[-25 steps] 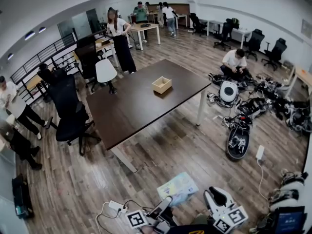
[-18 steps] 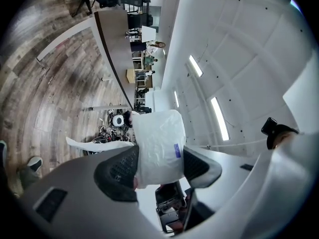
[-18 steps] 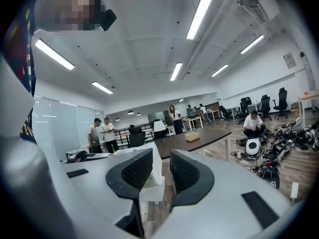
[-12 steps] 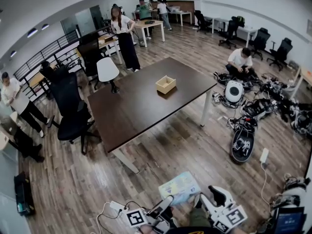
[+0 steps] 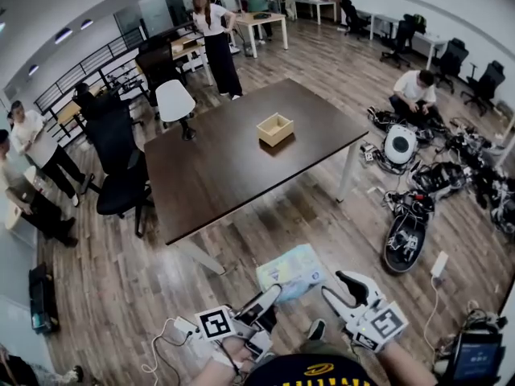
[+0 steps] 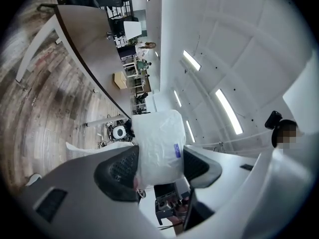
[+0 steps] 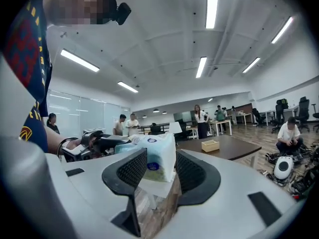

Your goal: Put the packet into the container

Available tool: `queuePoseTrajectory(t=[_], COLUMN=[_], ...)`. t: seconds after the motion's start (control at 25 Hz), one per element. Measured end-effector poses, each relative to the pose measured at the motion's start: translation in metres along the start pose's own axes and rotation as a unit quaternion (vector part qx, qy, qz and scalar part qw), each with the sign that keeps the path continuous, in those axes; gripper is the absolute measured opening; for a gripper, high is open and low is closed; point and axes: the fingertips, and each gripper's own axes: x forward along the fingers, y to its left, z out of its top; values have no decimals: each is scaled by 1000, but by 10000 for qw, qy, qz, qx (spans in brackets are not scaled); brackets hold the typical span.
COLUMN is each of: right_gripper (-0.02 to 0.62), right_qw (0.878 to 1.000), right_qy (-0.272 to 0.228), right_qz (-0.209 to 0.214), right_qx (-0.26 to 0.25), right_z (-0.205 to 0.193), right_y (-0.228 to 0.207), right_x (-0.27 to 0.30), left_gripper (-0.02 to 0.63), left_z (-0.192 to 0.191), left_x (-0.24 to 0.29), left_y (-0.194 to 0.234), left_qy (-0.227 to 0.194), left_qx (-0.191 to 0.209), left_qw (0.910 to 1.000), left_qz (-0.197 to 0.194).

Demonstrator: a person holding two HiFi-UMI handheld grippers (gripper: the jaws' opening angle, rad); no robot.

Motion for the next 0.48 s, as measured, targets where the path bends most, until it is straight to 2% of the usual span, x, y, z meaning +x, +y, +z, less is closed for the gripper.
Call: queuePoseTrajectory(t=[0.16, 0.36, 0.48], right_gripper=[170, 246, 253], right_qw=[9994, 9984, 9972], right_qy=[18, 1, 24], right_qz=[306, 541, 690], right_qx=[-166, -131, -278], right_z=[3, 4, 5], right_y=[-28, -58, -69], right_x=[9, 18, 23], left_gripper=[249, 249, 249], left_z=[4, 7, 5], left_x=[41, 75, 89], left_y=[-6, -10, -7], left_qy=[53, 231, 360], left_qx=[2, -100, -139], left_qw=[9999, 9996, 9992], left_qz=[-94, -155, -94])
